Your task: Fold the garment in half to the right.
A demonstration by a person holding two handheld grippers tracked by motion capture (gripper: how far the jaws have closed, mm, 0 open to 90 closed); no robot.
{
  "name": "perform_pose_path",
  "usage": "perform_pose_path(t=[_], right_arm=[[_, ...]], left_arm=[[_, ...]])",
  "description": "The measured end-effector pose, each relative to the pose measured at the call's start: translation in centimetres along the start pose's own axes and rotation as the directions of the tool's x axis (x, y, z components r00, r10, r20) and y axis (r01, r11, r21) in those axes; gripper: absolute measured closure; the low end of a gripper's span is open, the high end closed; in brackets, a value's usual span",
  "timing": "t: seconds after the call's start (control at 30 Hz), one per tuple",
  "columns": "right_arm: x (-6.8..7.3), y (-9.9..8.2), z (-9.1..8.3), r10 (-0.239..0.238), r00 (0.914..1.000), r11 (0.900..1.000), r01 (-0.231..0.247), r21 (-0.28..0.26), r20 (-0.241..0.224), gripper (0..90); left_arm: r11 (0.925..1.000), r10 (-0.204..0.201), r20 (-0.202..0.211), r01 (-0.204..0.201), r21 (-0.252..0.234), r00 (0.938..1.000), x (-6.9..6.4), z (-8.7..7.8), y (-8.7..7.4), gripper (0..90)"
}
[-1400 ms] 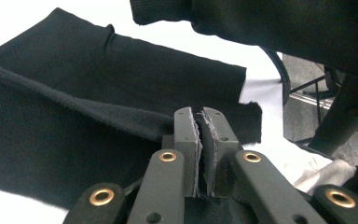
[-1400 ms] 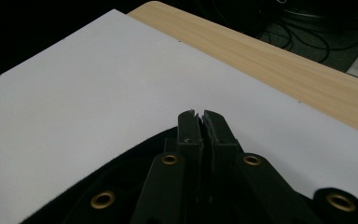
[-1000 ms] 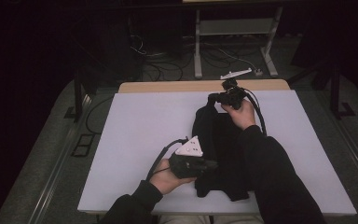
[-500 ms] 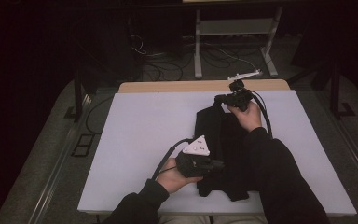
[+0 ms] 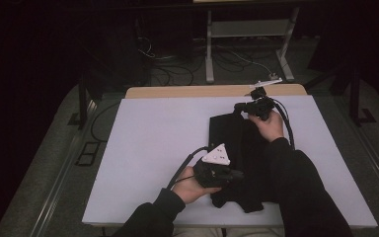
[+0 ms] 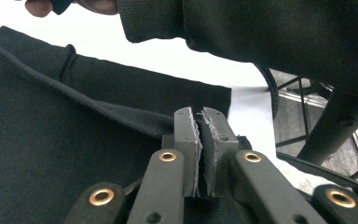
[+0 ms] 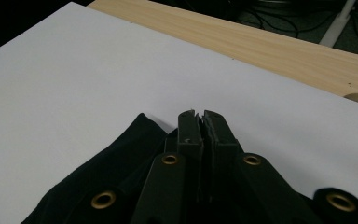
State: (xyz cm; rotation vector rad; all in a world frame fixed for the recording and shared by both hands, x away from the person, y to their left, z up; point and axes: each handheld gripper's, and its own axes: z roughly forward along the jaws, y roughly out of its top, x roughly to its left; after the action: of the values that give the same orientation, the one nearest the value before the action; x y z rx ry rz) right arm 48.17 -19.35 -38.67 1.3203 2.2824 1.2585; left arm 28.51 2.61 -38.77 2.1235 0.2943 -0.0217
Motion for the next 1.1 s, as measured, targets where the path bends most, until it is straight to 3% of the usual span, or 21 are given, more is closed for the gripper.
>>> perform_pose_path(t=[1.1], right_arm=[[-4.1, -3.0, -2.7, 0.069, 0.9953, 0.9975, -0.070, 0.010, 0.068, 84.9]], left_arm=[[1.0000, 0.003, 0.066, -0.003, 0.004, 0.9978, -0.6, 4.4, 1.5, 83.9]])
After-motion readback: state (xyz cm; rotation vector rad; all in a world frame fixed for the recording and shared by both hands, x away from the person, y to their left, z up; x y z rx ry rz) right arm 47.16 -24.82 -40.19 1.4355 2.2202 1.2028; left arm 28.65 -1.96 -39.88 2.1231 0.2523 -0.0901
